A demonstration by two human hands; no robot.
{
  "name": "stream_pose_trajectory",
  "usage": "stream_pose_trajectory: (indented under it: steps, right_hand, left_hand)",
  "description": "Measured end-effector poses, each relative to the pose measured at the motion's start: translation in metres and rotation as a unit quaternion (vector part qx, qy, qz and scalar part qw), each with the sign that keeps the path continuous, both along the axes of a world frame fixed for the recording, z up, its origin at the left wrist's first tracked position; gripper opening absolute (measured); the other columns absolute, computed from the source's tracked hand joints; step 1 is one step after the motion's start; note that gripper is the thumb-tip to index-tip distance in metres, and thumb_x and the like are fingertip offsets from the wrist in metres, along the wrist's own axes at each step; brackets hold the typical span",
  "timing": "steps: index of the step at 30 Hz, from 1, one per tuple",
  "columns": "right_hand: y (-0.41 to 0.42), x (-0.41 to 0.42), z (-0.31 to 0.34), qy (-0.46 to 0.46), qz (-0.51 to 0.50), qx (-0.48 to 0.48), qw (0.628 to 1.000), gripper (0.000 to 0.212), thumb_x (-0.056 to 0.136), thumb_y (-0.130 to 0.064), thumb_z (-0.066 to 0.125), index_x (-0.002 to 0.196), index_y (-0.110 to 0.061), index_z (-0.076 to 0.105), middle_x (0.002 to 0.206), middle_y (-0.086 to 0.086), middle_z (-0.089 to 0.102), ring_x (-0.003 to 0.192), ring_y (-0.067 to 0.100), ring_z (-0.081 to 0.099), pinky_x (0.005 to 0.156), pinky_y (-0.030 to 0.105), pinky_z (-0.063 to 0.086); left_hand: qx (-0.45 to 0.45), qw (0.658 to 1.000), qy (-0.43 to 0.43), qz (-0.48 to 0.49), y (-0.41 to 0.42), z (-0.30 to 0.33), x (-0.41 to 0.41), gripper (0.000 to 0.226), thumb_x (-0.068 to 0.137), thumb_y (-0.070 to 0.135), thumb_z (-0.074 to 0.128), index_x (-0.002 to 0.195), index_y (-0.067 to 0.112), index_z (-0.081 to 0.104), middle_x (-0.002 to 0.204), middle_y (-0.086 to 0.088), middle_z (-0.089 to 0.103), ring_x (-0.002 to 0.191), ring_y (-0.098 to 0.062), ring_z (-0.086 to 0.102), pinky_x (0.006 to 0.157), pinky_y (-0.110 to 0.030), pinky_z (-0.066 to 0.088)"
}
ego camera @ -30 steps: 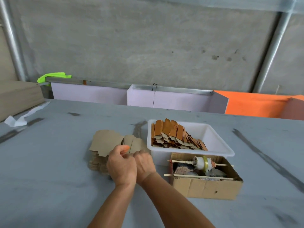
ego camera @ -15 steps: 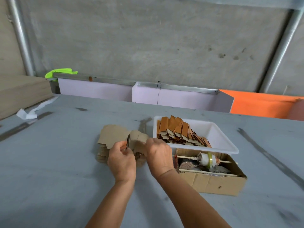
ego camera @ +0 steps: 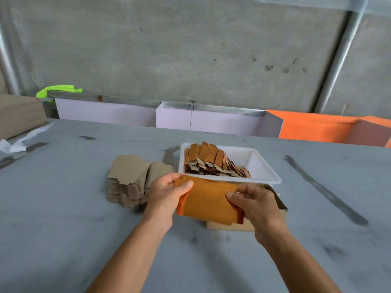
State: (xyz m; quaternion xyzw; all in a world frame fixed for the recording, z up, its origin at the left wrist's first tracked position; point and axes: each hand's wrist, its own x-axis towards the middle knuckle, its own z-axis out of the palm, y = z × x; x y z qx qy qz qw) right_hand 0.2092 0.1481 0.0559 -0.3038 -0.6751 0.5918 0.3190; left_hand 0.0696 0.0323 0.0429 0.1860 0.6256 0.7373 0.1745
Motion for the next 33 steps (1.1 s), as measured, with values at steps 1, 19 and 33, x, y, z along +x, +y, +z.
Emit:
stream_pose_trajectory:
  steps: [1,19,33]
  right_hand:
    - [0.003,0.008,-0.002,0.001,0.005,-0.011,1.000,0.011,0.079,-0.010,0.073,0.075,-0.016,0.065,0.067,-0.003,0.065,0.068,0.011,0.063,0.054,0.020,0.046]
    - [0.012,0.113,-0.087,-0.176,0.169,0.593,0.767,0.011,0.073,-0.014,0.074,0.074,-0.024,0.069,0.076,-0.011,0.063,0.073,0.014,0.060,0.062,0.027,0.047]
    - [0.004,0.101,-0.093,-0.313,0.033,0.265,0.911,0.006,0.073,-0.020,0.073,0.077,-0.017,0.077,0.079,-0.008,0.064,0.093,0.015,0.054,0.076,0.021,0.044]
  left_hand:
    - [-0.003,1.000,0.008,-0.018,0.001,-0.002,0.006,0.015,0.079,0.003,0.071,0.080,0.018,0.067,0.070,0.009,0.072,0.058,0.002,0.065,0.046,-0.009,0.045]
    - [-0.212,0.691,0.669,-0.176,-0.035,-0.077,0.078,0.010,0.064,0.026,0.073,0.058,0.022,0.066,0.063,0.008,0.056,0.062,-0.012,0.057,0.059,-0.019,0.046]
    - [-0.330,0.867,0.365,-0.079,-0.019,-0.099,0.092,0.009,0.072,0.027,0.077,0.068,0.020,0.073,0.095,0.019,0.049,0.102,-0.005,0.043,0.092,-0.020,0.027]
